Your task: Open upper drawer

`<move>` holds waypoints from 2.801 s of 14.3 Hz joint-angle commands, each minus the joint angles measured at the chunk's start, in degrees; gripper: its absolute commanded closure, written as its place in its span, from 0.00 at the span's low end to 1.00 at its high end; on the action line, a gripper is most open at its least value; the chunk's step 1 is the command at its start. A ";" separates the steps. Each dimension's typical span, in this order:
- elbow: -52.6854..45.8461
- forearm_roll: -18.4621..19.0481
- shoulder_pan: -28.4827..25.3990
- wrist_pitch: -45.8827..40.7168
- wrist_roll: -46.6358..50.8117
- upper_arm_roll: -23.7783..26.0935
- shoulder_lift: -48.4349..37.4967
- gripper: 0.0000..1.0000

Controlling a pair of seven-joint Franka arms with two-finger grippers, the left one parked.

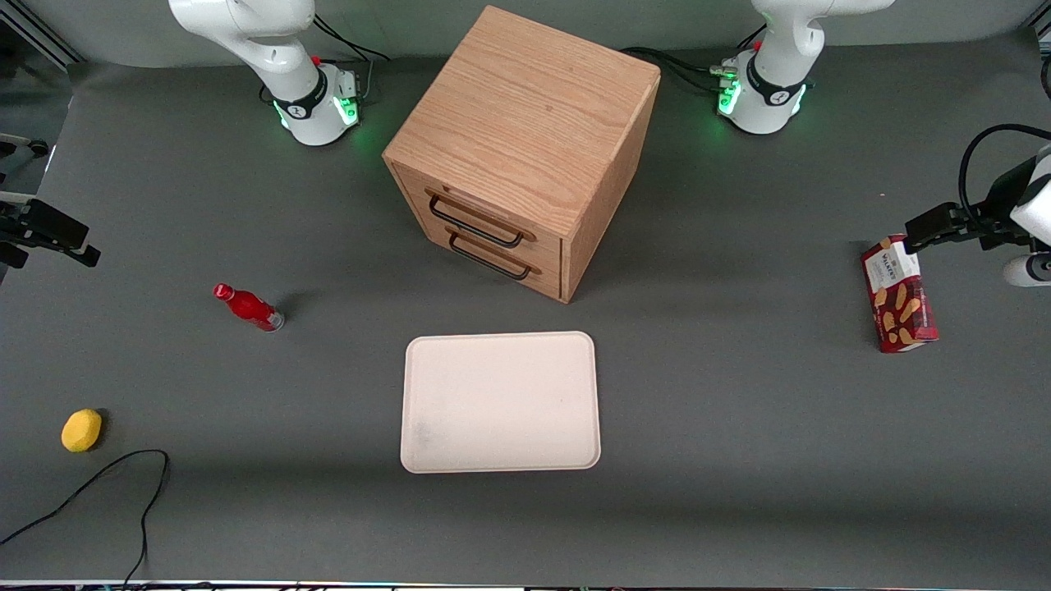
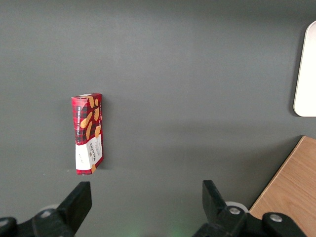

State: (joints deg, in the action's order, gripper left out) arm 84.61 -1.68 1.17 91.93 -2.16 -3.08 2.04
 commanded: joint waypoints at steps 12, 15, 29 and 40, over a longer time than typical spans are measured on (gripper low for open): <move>-1.21 1.24 -11.01 0.80 0.32 -0.34 2.79 0.00; -1.29 1.24 -15.84 0.80 0.22 -0.61 3.93 0.00; -1.56 1.07 -33.42 2.82 -2.59 -2.98 8.16 0.00; 0.02 -1.48 -41.08 5.72 -6.28 -3.16 9.30 0.00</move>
State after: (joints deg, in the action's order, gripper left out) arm 84.64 -1.72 -39.10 96.92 -6.04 -5.01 11.20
